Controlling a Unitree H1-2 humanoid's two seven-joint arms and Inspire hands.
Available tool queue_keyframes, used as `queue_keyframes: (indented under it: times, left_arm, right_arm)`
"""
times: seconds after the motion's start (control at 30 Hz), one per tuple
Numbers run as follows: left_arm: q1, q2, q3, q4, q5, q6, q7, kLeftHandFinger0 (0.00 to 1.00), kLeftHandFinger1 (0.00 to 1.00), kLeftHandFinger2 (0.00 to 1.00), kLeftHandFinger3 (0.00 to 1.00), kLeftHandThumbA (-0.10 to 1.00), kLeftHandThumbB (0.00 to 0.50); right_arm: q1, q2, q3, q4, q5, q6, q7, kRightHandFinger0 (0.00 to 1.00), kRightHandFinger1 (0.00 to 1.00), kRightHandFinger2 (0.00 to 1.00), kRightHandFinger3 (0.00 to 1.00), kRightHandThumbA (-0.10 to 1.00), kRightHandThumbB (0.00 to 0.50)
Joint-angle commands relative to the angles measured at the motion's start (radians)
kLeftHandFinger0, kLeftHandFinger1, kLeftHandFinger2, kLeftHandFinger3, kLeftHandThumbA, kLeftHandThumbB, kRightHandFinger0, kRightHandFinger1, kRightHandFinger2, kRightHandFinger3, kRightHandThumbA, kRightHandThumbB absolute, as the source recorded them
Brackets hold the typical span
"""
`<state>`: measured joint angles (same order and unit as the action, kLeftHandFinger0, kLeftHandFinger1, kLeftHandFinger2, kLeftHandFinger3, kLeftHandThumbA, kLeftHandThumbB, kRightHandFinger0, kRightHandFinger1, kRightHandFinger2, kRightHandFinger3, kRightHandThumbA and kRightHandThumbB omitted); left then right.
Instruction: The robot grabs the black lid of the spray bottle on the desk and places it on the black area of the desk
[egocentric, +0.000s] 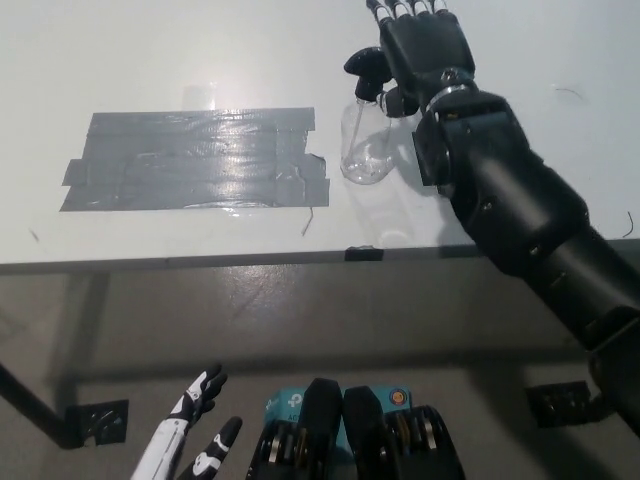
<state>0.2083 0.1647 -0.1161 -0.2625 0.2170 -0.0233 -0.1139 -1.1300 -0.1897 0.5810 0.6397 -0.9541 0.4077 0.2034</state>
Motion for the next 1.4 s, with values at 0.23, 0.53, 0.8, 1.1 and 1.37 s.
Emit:
queue_keyframes:
  times: [0.23, 0.53, 0.8, 1.1, 1.37]
  left_arm:
    - [-0.011, 0.016, 0.005, -0.039, -0.016, 0.012, -0.016, 1.00, 1.00, 1.00, 1.00, 0.83, 0.036]
    - [-0.024, 0.017, 0.003, -0.034, -0.018, 0.007, -0.015, 1.00, 1.00, 1.00, 1.00, 0.83, 0.032]
    - [-0.028, 0.019, 0.000, -0.028, -0.017, -0.011, -0.013, 1.00, 1.00, 1.00, 1.00, 0.86, 0.035]
    - [-0.025, 0.017, 0.000, -0.037, -0.012, 0.003, -0.011, 1.00, 1.00, 1.00, 1.00, 0.89, 0.049]
    - [-0.018, 0.011, -0.007, -0.043, -0.020, 0.003, -0.013, 1.00, 1.00, 1.00, 1.00, 0.88, 0.036]
  right_arm:
    - [-0.113, -0.052, 0.010, -0.075, -0.007, 0.047, 0.259, 1.00, 1.00, 1.00, 1.00, 0.62, 0.500]
    - [-0.113, -0.049, 0.008, -0.052, -0.015, 0.036, 0.248, 1.00, 1.00, 1.00, 1.00, 0.66, 0.500]
    - [-0.107, -0.044, 0.013, -0.038, -0.024, 0.034, 0.232, 1.00, 1.00, 1.00, 1.00, 0.68, 0.500]
    - [-0.121, -0.034, 0.017, 0.003, -0.027, 0.035, 0.222, 1.00, 1.00, 1.00, 1.00, 0.69, 0.500]
    - [-0.136, -0.018, 0.034, 0.060, -0.041, 0.038, 0.184, 1.00, 1.00, 1.00, 1.00, 0.72, 0.500]
